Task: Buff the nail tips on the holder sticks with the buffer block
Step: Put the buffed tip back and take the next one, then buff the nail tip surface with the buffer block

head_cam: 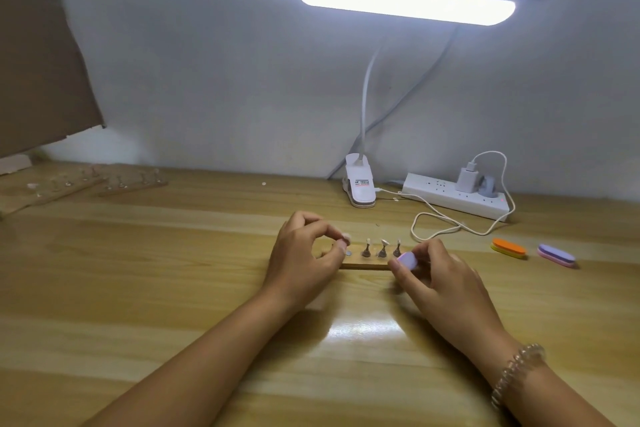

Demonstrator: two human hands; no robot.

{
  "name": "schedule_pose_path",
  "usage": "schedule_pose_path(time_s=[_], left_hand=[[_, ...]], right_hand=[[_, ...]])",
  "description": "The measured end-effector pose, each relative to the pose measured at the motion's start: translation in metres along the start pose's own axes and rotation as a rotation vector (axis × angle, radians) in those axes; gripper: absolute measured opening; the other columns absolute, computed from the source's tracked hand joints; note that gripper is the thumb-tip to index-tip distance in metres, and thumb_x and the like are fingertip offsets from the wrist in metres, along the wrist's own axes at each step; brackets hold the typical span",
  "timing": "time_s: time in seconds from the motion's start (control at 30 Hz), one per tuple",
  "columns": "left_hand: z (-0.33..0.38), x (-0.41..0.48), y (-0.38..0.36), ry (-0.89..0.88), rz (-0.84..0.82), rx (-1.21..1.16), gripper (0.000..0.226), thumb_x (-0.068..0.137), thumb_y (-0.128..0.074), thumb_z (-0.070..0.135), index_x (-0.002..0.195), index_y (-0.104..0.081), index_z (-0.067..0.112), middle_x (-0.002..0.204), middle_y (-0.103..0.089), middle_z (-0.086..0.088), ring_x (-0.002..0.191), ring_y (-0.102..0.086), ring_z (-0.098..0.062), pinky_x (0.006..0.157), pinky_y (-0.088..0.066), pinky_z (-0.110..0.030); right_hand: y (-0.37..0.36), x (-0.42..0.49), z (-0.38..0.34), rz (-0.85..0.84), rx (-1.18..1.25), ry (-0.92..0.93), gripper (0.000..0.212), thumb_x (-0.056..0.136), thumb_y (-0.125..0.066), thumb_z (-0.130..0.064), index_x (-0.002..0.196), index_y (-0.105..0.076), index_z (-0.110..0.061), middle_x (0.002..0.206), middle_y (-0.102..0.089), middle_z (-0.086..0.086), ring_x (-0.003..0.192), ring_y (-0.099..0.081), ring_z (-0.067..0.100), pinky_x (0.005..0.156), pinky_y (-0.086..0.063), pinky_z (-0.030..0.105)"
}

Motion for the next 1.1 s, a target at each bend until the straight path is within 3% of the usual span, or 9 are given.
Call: schedule_pose_path(time_s=[0.23, 0.37, 0.5, 0.67, 0.8, 0.93, 1.0, 1.1], left_hand=[[0.004, 0.003, -0.002, -0.067, -0.005, 0.027, 0.011, 0.086, -0.074, 0.022, 0.084, -0.070, 0.032, 0.086, -0.067, 0.017, 0.094, -0.057, -0.011, 0.090, -0.042, -0.033], [0.009, 0.006, -0.003, -0.093, 0.018, 0.117, 0.007, 0.084, -0.076, 0.024, 0.086, -0.073, 0.030, 0.100, -0.062, 0.009, 0.101, -0.053, -0.016, 0.093, -0.040, -0.035], [0.001, 0.009, -0.012, -0.027, -0.070, 0.061, 0.006, 0.084, -0.077, 0.022, 0.088, -0.074, 0.025, 0.109, -0.060, 0.004, 0.110, -0.053, -0.014, 0.096, -0.042, -0.031], [-0.007, 0.010, -0.022, 0.003, -0.172, 0.078, 0.010, 0.085, -0.072, 0.019, 0.081, -0.065, 0.026, 0.091, -0.065, 0.007, 0.093, -0.060, -0.016, 0.086, -0.050, -0.041], [-0.011, 0.011, -0.024, 0.007, -0.177, 0.115, 0.011, 0.086, -0.072, 0.021, 0.083, -0.062, 0.026, 0.087, -0.062, 0.007, 0.091, -0.059, -0.020, 0.085, -0.049, -0.042], [-0.011, 0.010, -0.024, -0.018, -0.165, 0.198, 0.022, 0.085, -0.072, 0.036, 0.103, -0.060, 0.031, 0.106, -0.056, 0.013, 0.102, -0.053, -0.012, 0.089, -0.045, -0.032], [-0.007, 0.009, -0.023, -0.080, -0.133, 0.314, 0.033, 0.086, -0.069, 0.044, 0.115, -0.059, 0.035, 0.124, -0.049, 0.013, 0.114, -0.046, -0.011, 0.095, -0.035, -0.028], [0.004, 0.004, -0.025, -0.194, -0.097, 0.466, 0.029, 0.089, -0.062, 0.048, 0.116, -0.061, 0.037, 0.147, -0.036, 0.010, 0.133, -0.032, -0.013, 0.103, -0.021, -0.030]], right_hand=[[0.001, -0.001, -0.001, 0.007, 0.023, -0.004, 0.033, 0.087, -0.056, -0.056, 0.095, -0.051, -0.024, 0.094, -0.062, -0.012, 0.096, -0.057, 0.019, 0.088, -0.045, 0.040], [-0.001, 0.000, -0.005, 0.000, 0.019, 0.022, 0.034, 0.088, -0.058, -0.055, 0.097, -0.052, -0.023, 0.088, -0.057, -0.020, 0.094, -0.057, 0.017, 0.086, -0.045, 0.040], [-0.002, -0.001, -0.009, 0.002, -0.009, 0.055, 0.032, 0.087, -0.059, -0.055, 0.095, -0.051, -0.025, 0.087, -0.055, -0.019, 0.092, -0.055, 0.016, 0.084, -0.044, 0.039], [-0.002, -0.002, -0.010, 0.005, -0.013, 0.063, 0.032, 0.086, -0.060, -0.055, 0.094, -0.052, -0.026, 0.087, -0.057, -0.017, 0.091, -0.054, 0.015, 0.083, -0.042, 0.037], [-0.002, -0.002, -0.010, 0.008, -0.013, 0.064, 0.033, 0.085, -0.061, -0.055, 0.095, -0.053, -0.025, 0.088, -0.056, -0.017, 0.093, -0.054, 0.015, 0.083, -0.042, 0.037], [-0.001, -0.002, -0.011, 0.020, 0.007, 0.086, 0.030, 0.086, -0.062, -0.053, 0.092, -0.053, -0.025, 0.087, -0.058, -0.018, 0.091, -0.056, 0.016, 0.082, -0.044, 0.037], [-0.002, -0.002, -0.012, 0.016, 0.023, 0.103, 0.029, 0.086, -0.062, -0.052, 0.091, -0.052, -0.025, 0.088, -0.060, -0.018, 0.090, -0.057, 0.015, 0.082, -0.044, 0.038], [-0.005, -0.004, -0.018, 0.004, -0.002, 0.158, 0.027, 0.085, -0.061, -0.053, 0.089, -0.051, -0.028, 0.084, -0.057, -0.021, 0.088, -0.055, 0.012, 0.078, -0.041, 0.035]])
Point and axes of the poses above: each hand's wrist, its own x-axis towards the middle knuckle, its own y-axis out of the back of the hand, z = x × y, the point moved 9 cm from there along x, towards the middle knuckle
